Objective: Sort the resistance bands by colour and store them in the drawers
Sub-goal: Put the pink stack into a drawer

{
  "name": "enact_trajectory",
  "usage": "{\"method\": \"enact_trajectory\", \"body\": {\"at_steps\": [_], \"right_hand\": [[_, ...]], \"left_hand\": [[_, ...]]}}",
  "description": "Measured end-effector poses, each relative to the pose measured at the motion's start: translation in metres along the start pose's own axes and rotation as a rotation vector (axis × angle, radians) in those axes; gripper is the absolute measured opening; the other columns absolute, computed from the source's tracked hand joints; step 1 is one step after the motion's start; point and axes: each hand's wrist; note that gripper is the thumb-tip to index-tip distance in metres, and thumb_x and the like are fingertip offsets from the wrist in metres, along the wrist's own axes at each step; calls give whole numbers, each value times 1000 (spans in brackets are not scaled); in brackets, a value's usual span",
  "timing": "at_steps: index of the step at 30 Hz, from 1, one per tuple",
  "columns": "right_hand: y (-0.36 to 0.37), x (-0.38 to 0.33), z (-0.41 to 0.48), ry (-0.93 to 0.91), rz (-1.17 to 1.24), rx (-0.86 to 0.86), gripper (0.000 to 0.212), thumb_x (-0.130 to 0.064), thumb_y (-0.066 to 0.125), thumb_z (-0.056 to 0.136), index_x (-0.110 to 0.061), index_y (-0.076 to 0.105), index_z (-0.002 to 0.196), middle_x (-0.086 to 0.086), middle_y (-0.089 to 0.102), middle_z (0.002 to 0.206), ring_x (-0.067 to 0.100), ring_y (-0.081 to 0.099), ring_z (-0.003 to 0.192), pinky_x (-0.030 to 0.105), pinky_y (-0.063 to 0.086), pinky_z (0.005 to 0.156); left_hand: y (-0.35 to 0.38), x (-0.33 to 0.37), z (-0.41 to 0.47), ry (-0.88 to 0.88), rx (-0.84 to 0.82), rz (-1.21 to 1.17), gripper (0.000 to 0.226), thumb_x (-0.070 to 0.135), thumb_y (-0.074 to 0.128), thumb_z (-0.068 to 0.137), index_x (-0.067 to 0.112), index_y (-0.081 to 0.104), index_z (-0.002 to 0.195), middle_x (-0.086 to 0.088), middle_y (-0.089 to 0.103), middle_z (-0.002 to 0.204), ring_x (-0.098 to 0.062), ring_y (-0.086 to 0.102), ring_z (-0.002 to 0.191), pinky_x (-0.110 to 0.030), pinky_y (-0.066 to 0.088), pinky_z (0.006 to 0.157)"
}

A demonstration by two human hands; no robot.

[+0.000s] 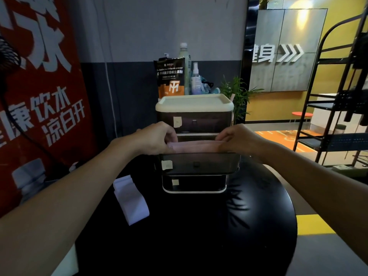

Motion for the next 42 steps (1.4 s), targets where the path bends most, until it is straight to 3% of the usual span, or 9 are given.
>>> {"method": "enact_trajectory", "body": {"at_steps": [5, 9, 11, 15, 19, 25, 30, 37, 42], "right_hand": [[-10, 9, -5, -50, 41, 29, 26, -10, 80, 77, -16, 70, 100, -2, 66, 93, 13, 63, 88, 16, 46, 65], [-17, 22, -11, -38, 171, 48, 48, -31, 84, 71, -24, 63, 113, 0, 62, 115, 17, 61, 108, 35, 52, 90], [-21, 25, -19, -66, 286, -28, 68, -35, 82, 67, -30, 52, 129, -10, 57, 123, 7, 57, 113, 32, 50, 94], [-25, 37, -29, -164, 376, -275, 73, -17, 75, 76, -56, 37, 126, -40, 46, 112, -29, 46, 98, 8, 46, 79], [-21, 43, -24, -187, 352, -373, 102, -38, 91, 56, -71, 28, 129, -44, 44, 127, -18, 44, 120, 15, 46, 93], [-13, 51, -12, -207, 423, -318, 98, -7, 80, 70, -64, 22, 125, -31, 40, 123, -23, 55, 97, 8, 49, 76], [-15, 48, -15, -171, 452, -385, 113, -47, 95, 40, -69, 24, 124, -36, 38, 124, -23, 54, 101, 6, 48, 76], [-11, 57, -2, -136, 431, -241, 86, -20, 85, 69, -44, 39, 138, -9, 50, 140, 7, 49, 128, 30, 46, 103], [-1, 57, 9, -103, 453, -103, 76, -24, 79, 67, -29, 46, 135, -6, 56, 128, 7, 58, 114, 23, 50, 89]], "left_hand": [[-3, 0, -23, 45, 153, -236, 43, 33, 83, 79, 24, 67, 118, 9, 66, 115, -5, 63, 109, -21, 52, 93], [9, -24, -40, -23, 128, -386, 106, 74, 82, 50, 36, 45, 143, 12, 43, 146, 1, 43, 133, -30, 42, 109], [16, -34, -43, -35, 59, -442, 123, 74, 84, 47, 36, 30, 151, 13, 37, 151, 2, 36, 139, -30, 37, 114], [24, -40, -41, 32, -26, -547, 102, 38, 90, 70, 40, 28, 151, 21, 48, 145, 5, 46, 133, -32, 39, 114], [23, -41, -36, 54, -80, -617, 92, 27, 88, 74, 55, 31, 141, 31, 49, 139, 11, 46, 129, -22, 40, 109], [21, -42, -29, 47, -128, -660, 105, 12, 79, 73, 55, 11, 141, 36, 41, 133, 22, 48, 117, -6, 45, 89], [19, -47, -28, 37, -150, -692, 120, 12, 86, 73, 48, 5, 153, 29, 42, 143, 12, 48, 127, -12, 47, 95], [24, -48, -21, 22, 4, -678, 97, 33, 89, 66, 39, 37, 147, 15, 56, 140, -3, 53, 129, -34, 42, 110], [33, -45, -12, -49, 137, -712, 79, 26, 84, 70, 29, 49, 142, 12, 66, 127, -3, 61, 119, -31, 46, 106]]}}
Point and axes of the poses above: each hand's wrist, its own z-axis towards the middle knuckle, its own y-axis out of the palm, x = y × z
